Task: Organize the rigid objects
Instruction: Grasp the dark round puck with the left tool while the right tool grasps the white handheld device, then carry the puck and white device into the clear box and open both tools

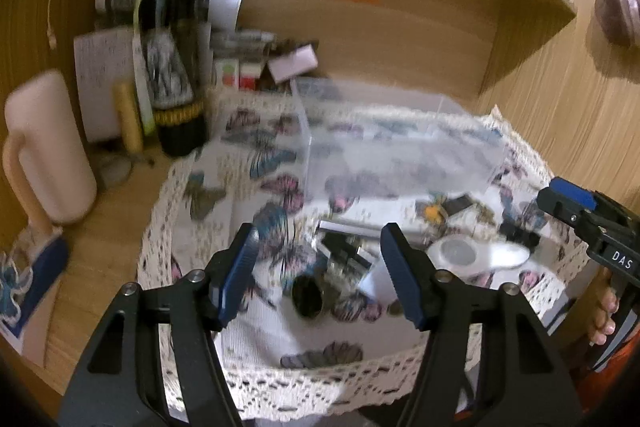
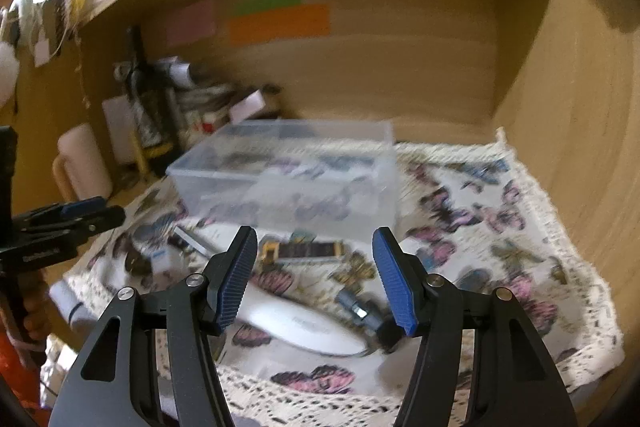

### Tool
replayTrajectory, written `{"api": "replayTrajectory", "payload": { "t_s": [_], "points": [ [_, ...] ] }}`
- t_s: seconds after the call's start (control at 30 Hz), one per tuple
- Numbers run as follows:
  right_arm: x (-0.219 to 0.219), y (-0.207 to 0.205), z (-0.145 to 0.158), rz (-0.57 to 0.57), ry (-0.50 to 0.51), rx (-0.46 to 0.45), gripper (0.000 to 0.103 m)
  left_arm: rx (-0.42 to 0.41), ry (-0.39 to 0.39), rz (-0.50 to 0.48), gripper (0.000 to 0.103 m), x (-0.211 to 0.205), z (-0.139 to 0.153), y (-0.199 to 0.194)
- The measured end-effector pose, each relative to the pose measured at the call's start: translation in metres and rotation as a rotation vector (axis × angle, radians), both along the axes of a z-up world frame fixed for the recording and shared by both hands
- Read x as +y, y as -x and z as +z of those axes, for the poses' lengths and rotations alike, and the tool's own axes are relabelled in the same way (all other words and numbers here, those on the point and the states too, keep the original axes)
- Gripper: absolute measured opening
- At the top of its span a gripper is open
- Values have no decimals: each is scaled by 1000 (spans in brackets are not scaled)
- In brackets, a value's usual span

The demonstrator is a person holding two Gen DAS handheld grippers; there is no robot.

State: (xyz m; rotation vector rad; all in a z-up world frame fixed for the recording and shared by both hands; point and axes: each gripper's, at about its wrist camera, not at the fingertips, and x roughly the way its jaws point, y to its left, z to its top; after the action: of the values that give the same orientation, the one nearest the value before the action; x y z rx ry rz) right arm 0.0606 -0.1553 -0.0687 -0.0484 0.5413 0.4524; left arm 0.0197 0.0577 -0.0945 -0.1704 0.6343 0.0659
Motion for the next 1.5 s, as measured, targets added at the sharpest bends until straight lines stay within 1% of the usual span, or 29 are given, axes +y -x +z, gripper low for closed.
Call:
{"api": "replayTrajectory", "payload": {
  "t_s": [0.03,0.17,0.4,0.47,0.5,0.53,0.57,0.63,0.8,0.87,0.9,0.93,0.97,1.03,1.17,1.37,1.5],
  "points": [
    [4,-1,-3,13,10,10,57,15,7,-1,63,0,-4,0],
    [20,-4,-15,77,44,64,57,74,26,-13,56,1,-20,-3],
    [43,-14,-32,170,113,144,57,138,28,-29,56,0,-40,-16],
    [48,-19,-35,197,124,170,57,145,25,-25,55,1,-43,-20],
    [51,-22,-37,213,137,183,57,145,19,-21,51,1,-44,-21],
    [53,-23,-38,221,147,186,59,145,8,-11,45,1,-45,-22],
    [56,-24,-39,232,162,191,59,145,-3,-4,43,0,-46,-23],
    [60,-28,-42,252,181,203,59,141,-17,0,34,0,-47,-24],
    [74,-36,-52,282,246,229,59,136,4,-11,34,3,-47,-24],
    [78,-39,-56,303,248,248,54,134,9,-15,34,5,-46,-23],
    [79,-40,-56,312,247,252,49,135,11,-15,34,5,-46,-23],
    [79,-39,-55,312,247,250,41,135,14,-15,34,5,-45,-22],
    [79,-40,-54,309,249,247,40,135,18,-17,34,6,-44,-21],
    [78,-40,-53,296,247,237,39,129,28,-15,34,7,-40,-19],
    [69,-38,-45,264,212,202,39,100,18,-6,34,6,-28,-16],
    [44,-36,-19,192,126,126,39,42,-9,-9,34,1,-5,-18],
    [32,-34,-2,150,82,77,39,-12,-25,-25,34,-3,16,-21]
  ]
}}
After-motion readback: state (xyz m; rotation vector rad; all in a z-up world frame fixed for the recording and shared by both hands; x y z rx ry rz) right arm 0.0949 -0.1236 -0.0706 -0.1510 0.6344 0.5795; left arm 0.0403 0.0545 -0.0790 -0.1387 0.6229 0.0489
